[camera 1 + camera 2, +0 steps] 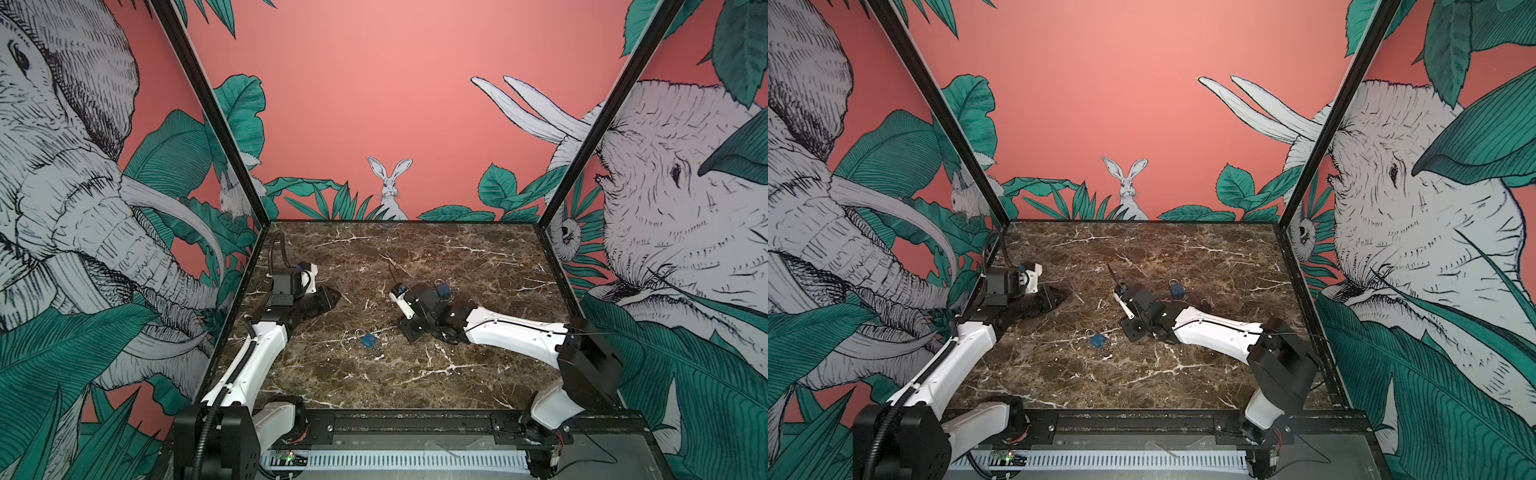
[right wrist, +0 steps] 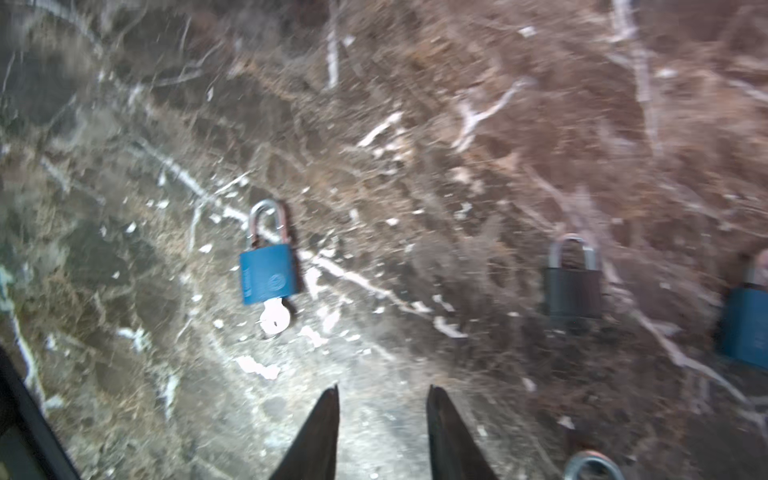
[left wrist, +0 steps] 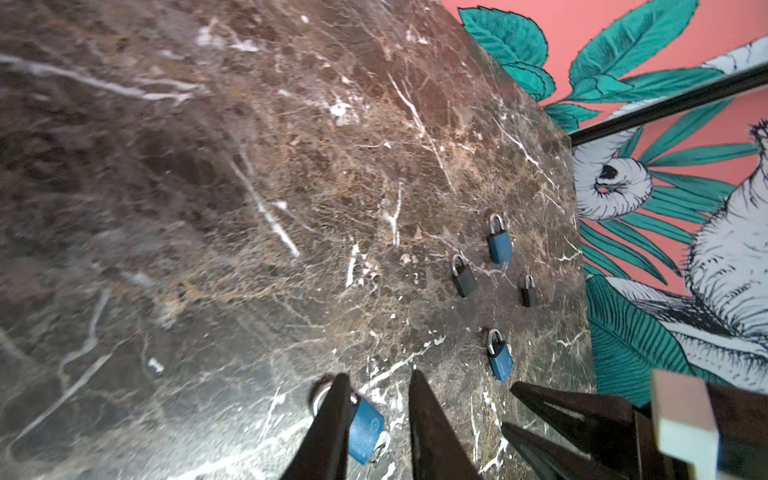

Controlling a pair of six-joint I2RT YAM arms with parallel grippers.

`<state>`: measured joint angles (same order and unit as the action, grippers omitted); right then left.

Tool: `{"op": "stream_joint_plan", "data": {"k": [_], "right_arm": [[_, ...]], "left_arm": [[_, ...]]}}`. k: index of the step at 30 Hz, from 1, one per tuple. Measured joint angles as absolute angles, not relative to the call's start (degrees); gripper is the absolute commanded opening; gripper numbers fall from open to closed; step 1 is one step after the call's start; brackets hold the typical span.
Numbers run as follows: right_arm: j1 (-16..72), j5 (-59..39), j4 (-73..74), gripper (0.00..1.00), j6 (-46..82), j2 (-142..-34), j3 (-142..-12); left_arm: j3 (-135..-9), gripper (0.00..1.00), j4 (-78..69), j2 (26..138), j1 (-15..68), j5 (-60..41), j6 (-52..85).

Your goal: Lock with the key

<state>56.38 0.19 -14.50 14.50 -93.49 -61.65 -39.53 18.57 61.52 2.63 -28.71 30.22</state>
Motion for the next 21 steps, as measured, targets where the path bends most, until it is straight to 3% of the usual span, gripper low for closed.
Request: {"op": "stream_joint_plan", "data": {"k": [10, 21], "right_arm": [[63.53, 2.81, -18.92, 0.46, 9.80, -105.30, -73.36], [64.47, 1.69, -25.87, 0.48, 8.27, -116.92, -87.13]], "left_arm": [[-36.91, 0.28, 21.39, 55.42, -5.10, -32.27, 30.28], [-36.91, 0.28, 21.56, 54.30, -7.84, -34.30, 30.22]]}}
